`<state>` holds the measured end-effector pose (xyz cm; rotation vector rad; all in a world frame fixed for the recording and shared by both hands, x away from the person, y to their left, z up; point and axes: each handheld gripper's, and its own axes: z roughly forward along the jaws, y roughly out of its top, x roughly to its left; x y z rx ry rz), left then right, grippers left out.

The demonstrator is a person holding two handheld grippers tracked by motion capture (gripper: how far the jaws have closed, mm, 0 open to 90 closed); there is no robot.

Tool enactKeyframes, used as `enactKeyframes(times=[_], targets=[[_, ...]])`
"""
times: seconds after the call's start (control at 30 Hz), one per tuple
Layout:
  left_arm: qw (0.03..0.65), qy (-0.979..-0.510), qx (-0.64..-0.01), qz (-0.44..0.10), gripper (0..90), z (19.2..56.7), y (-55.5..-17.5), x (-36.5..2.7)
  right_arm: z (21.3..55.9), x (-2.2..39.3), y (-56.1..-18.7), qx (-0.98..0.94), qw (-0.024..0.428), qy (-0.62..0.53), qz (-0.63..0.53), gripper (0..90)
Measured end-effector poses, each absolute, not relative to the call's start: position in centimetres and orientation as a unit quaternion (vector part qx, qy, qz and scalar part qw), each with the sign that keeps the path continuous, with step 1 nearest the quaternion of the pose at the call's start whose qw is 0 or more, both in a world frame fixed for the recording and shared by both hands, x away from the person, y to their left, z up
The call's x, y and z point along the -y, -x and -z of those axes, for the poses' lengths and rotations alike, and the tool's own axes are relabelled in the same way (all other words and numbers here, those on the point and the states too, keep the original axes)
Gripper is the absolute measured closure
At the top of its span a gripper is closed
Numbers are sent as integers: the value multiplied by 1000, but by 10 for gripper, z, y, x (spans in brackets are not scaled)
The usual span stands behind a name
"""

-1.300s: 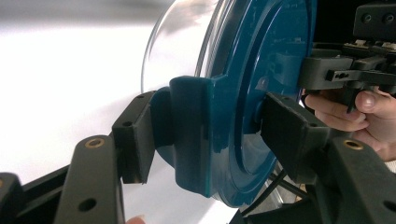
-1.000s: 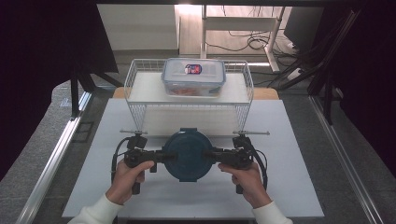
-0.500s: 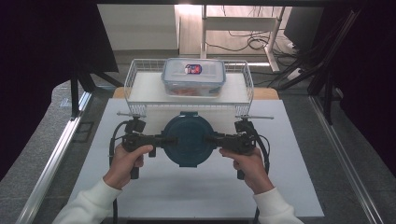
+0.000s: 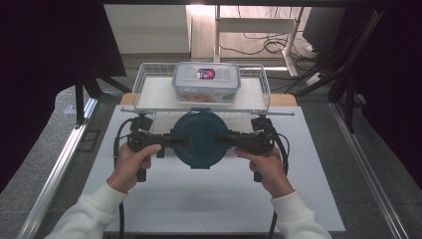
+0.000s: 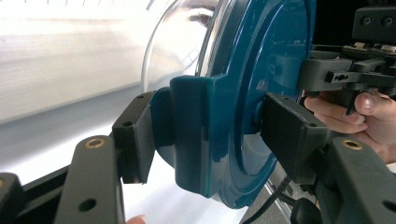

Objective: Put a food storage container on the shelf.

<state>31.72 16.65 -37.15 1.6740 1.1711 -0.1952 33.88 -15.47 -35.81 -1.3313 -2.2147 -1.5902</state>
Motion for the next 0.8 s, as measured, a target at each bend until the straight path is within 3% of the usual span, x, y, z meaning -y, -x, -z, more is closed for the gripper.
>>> enactKeyframes(times=[0.8], targets=[[532,-699,-473,69,380,312,-349,-171,300,152,-365,725,41,429,537,428]])
